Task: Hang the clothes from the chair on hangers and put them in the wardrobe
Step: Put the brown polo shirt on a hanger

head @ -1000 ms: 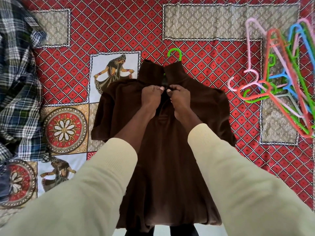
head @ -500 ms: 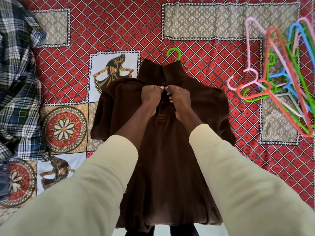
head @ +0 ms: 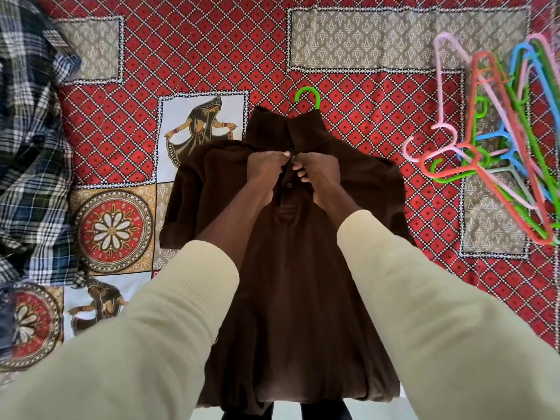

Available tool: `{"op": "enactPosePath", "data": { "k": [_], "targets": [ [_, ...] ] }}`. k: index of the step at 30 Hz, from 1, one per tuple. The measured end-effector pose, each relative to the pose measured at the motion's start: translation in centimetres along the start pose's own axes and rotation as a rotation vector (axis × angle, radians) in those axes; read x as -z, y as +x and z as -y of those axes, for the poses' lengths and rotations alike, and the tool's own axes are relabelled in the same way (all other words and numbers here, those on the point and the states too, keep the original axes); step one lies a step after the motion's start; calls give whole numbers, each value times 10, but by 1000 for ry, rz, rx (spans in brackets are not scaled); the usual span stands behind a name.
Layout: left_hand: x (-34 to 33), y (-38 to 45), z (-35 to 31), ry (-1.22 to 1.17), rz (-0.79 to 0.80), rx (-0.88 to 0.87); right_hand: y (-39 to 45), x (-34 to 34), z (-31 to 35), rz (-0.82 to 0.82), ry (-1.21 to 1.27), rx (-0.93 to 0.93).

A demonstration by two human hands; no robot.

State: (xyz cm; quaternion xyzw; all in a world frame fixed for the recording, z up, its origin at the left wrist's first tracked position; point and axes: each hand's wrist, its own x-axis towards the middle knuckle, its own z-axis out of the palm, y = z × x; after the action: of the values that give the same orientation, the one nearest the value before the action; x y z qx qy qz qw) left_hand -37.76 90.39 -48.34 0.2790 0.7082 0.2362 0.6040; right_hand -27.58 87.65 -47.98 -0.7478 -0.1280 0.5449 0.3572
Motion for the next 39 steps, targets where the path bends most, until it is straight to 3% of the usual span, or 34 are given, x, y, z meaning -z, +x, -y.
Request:
{"op": "enactPosePath", "data": {
  "k": [10,13,23,27,31,35,39],
  "targets": [
    [0,5,0,89,12,-39,0,-10,-20,-94,-152,263],
    [1,10,-3,128,10,-9,-1,-7,-23,-48,-203,314],
    [5,13,-2,89,91,40,6,-1,-18,-11,-104,223],
    [6,12,-3,124,115,16,10,-4,-19,-12,-183,271],
    [4,17,2,150,-25,-8,10,-1,-21,-1,-220,287],
    [2,12,4,310,-208,-155,15,-5,-14,-128,-347,259],
    [5,0,-25,386,-423,-325,9,-7,13,-272,-567,504]
  ]
}}
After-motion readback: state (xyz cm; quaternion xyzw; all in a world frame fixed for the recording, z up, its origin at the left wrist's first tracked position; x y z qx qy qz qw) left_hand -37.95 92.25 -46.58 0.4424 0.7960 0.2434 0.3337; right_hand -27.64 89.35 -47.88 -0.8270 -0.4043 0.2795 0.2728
